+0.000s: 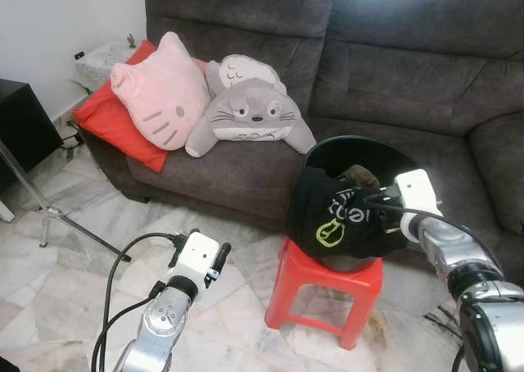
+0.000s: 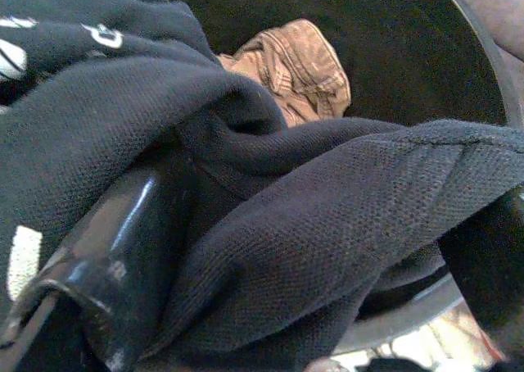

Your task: Hang hanger

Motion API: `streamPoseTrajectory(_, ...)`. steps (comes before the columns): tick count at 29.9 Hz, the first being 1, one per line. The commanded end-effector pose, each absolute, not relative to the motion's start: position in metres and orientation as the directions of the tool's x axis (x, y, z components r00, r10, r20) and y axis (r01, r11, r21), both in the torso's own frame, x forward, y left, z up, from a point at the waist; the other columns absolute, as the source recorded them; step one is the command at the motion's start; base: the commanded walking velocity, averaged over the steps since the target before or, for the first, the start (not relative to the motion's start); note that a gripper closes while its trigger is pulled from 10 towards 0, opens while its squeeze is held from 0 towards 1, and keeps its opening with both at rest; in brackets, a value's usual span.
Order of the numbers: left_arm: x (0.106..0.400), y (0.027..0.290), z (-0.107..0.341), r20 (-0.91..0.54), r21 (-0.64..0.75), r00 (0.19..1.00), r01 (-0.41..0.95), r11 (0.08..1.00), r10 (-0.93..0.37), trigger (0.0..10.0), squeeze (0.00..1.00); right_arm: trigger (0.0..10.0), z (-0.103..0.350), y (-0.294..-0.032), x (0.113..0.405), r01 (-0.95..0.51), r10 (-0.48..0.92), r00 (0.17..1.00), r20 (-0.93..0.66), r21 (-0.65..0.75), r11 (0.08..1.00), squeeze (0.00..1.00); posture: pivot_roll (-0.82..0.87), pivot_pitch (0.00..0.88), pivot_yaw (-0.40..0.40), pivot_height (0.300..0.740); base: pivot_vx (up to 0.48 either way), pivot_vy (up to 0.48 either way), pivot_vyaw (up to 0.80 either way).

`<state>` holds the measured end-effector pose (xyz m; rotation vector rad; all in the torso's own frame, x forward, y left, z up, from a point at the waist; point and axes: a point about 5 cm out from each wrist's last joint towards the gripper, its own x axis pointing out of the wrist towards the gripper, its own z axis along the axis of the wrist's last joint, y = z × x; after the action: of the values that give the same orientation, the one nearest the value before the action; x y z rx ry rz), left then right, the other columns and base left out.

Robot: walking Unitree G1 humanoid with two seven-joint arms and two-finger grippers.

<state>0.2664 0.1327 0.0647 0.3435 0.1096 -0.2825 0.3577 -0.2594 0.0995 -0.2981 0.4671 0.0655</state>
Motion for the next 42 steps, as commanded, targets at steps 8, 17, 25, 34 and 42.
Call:
streamPoseTrajectory(8,0.266,0.131,0.063,-0.172,0.338,0.947,0.317,0.886,-0.273,10.0,0.0,10.0,0.109,-0.266,0.358,-0.144,0.039,0.918,-0.395,-0.239,0.96,0.0,-0.05,0.0,-0.006,0.74,0.0,0.0,0.0)
streamPoseTrajectory(17,0.266,0.126,0.061,-0.184,0.343,0.932,0.359,0.868,-0.313,10.0,0.0,10.0,0.111,-0.283,0.352,-0.178,-0.004,0.902,-0.433,-0.38,0.907,0.0,-0.07,0.0,0.014,0.74,0.0,0.0,0.0)
streamPoseTrajectory(25,0.268,0.125,0.062,-0.183,0.354,0.929,0.368,0.86,-0.322,10.0,0.0,10.0,0.138,-0.277,0.367,-0.314,0.061,0.875,-0.48,-0.467,0.826,0.0,-0.07,0.0,0.011,0.74,0.0,0.0,0.0)
streamPoseTrajectory(34,0.267,0.125,0.062,-0.189,0.37,0.924,0.38,0.848,-0.332,10.0,0.0,10.0,0.146,-0.269,0.374,-0.218,0.105,0.9,-0.423,-0.229,0.949,0.0,-0.07,0.0,0.008,0.74,0.0,0.0,0.0)
streamPoseTrajectory(42,0.266,0.122,0.061,-0.196,0.379,0.921,0.388,0.84,-0.337,10.0,0.0,10.0,0.124,-0.252,0.373,0.167,0.013,0.936,-0.351,0.477,0.863,0.0,-0.07,0.0,0.005,0.74,0.0,0.0,0.0)
